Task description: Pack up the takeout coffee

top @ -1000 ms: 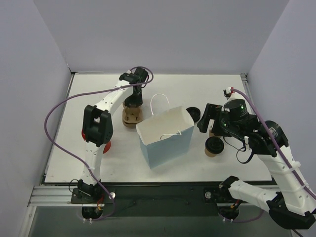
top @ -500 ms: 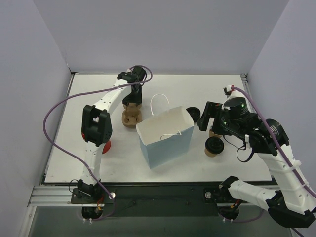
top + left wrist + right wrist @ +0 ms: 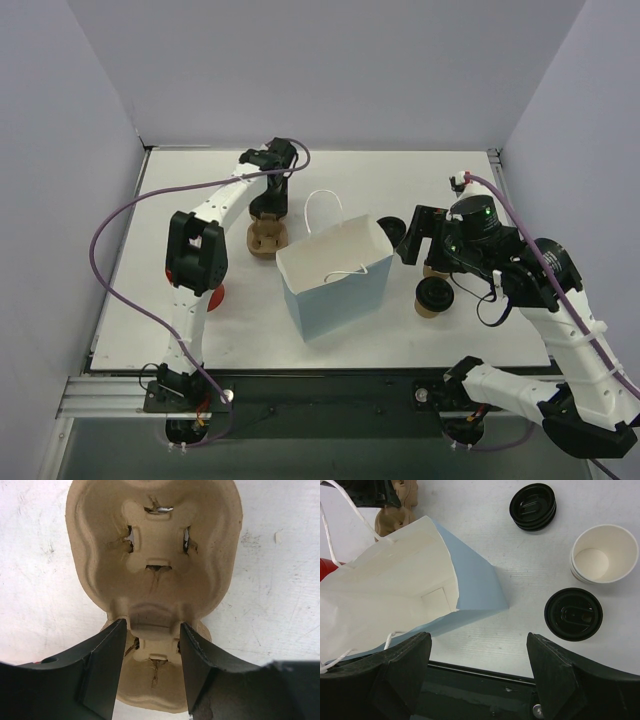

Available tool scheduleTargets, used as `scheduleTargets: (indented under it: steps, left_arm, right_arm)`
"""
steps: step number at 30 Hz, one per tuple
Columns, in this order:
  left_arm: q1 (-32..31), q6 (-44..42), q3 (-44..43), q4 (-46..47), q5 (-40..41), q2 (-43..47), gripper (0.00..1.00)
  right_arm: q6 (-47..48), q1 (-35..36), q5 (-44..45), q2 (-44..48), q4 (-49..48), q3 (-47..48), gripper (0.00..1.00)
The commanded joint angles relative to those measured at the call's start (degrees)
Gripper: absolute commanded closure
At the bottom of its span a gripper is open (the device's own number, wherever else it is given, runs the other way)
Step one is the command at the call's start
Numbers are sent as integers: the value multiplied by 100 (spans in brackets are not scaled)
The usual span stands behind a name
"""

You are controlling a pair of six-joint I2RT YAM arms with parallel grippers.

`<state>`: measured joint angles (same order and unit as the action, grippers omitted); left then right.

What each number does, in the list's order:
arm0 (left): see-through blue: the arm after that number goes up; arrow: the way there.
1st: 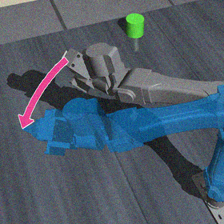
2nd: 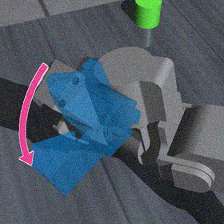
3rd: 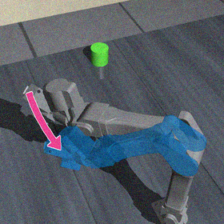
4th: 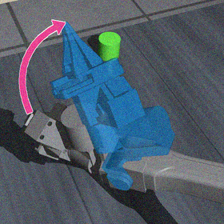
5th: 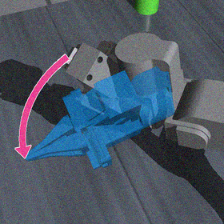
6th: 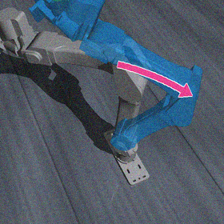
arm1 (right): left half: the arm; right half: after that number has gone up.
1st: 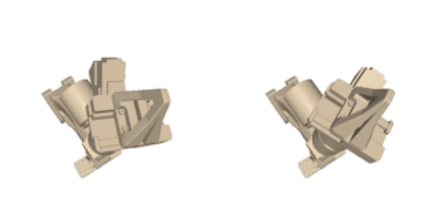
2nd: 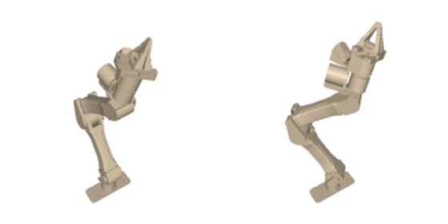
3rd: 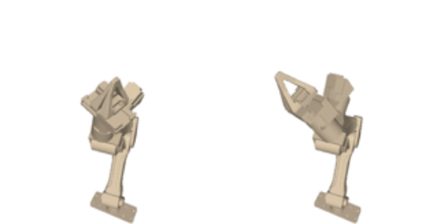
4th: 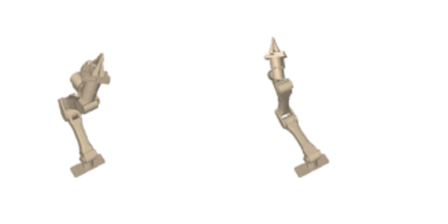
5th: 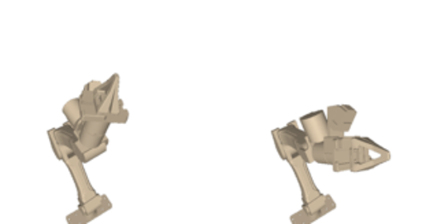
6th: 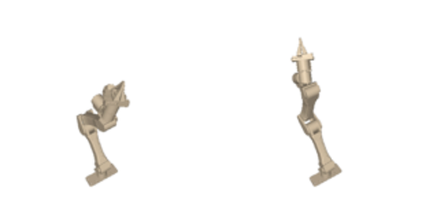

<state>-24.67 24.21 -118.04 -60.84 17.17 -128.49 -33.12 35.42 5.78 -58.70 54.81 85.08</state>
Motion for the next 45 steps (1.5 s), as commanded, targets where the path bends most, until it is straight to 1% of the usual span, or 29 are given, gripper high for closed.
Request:
scheduleTargets:
  steps: [1,7,10,12,14,17,18,21,23,26,28,36,37,38,39,40,42,44,45]
  left_arm:
    - [23,-144,88,221,102,25,43]
    - [41,-171,211,327,67,34,43]
    - [85,-179,273,388,-12,69,46]
    - [111,-188,281,406,-38,78,51]
    - [120,-214,273,406,-47,104,58]
    - [120,-250,133,284,-99,166,62]
    - [120,-250,-51,213,-108,175,67]
    - [137,-232,-106,159,-222,376,71]
    - [164,-206,52,265,-415,438,72]
    - [260,-92,27,239,-723,438,73]
    - [287,-100,123,388,-846,544,73]
    - [278,-215,-290,108,-627,561,73]
    - [269,-215,-273,133,-566,588,72]
    - [269,-232,-185,238,-557,614,69]
    - [278,-276,33,378,-600,614,69]
    - [287,-276,18,328,-609,553,68]
    - [287,-241,-297,13,-522,360,68]
    - [278,-267,-273,45,-504,394,68]
    - [287,-293,-194,202,-521,490,68]
  right_arm:
    - [25,44,99,-45,188,149,22]
    - [34,44,107,-116,197,202,21]
    - [34,62,99,-133,188,211,21]
    - [25,53,99,-142,197,202,21]
    - [25,53,99,-151,188,202,21]
    - [17,53,107,-151,188,193,21]
    - [17,62,107,-160,197,193,21]
    - [34,62,99,-177,197,202,21]
    - [43,62,90,-203,197,220,21]
    - [69,62,90,-230,206,237,21]
    - [78,62,99,-239,206,246,21]
    - [96,62,116,-247,215,229,21]
    - [96,62,108,-239,215,229,22]
    - [96,62,116,-256,215,229,21]
    - [104,62,108,-256,223,229,22]
    - [104,62,90,-282,232,237,21]
    - [122,62,81,-300,232,263,22]
    - [122,62,90,-318,259,308,21]
    - [122,62,90,-327,250,316,21]
